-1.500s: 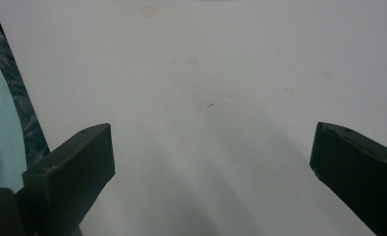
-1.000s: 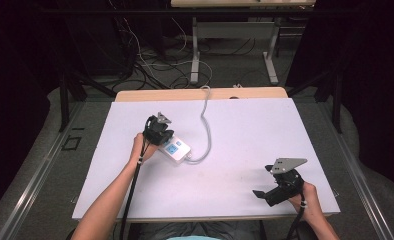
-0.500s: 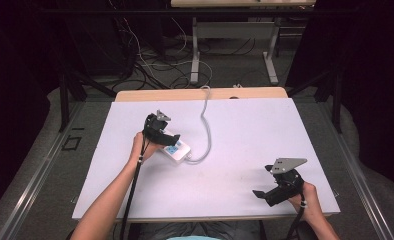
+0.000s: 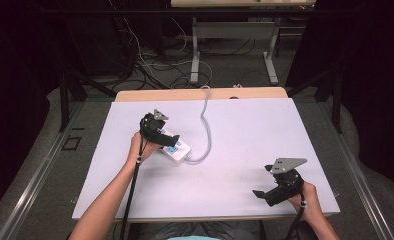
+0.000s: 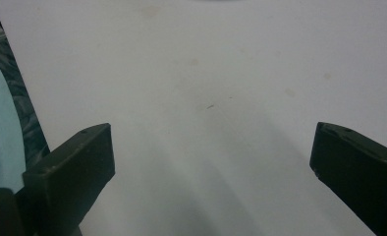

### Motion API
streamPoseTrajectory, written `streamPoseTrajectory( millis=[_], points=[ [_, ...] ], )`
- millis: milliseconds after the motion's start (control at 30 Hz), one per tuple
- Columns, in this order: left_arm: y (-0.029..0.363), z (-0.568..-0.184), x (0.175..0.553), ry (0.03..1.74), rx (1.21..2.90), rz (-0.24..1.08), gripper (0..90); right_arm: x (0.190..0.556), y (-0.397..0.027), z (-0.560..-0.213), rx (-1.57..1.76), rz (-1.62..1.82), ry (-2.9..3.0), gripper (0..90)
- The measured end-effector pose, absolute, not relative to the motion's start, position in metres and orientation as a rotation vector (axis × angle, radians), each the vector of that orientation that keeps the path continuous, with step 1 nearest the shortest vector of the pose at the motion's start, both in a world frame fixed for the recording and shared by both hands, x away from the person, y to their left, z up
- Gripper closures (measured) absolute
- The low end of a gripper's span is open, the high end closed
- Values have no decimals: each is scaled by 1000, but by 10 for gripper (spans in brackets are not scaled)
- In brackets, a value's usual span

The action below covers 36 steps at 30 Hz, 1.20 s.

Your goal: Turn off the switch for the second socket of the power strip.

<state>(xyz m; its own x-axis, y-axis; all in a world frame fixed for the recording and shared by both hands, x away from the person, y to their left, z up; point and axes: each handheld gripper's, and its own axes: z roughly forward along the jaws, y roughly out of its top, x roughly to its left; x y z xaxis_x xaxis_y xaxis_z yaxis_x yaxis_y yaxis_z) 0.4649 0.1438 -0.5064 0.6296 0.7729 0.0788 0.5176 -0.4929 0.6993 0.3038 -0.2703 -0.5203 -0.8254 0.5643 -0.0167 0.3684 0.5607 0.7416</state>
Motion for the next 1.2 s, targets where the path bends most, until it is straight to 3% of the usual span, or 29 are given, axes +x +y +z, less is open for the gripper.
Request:
streamPoseTrajectory(
  millis=[1200],
  points=[
    [173, -492, 413, 957, 2194, 586, 0, 303, -270, -520, 795, 1124, 2544, 24]
  ],
)
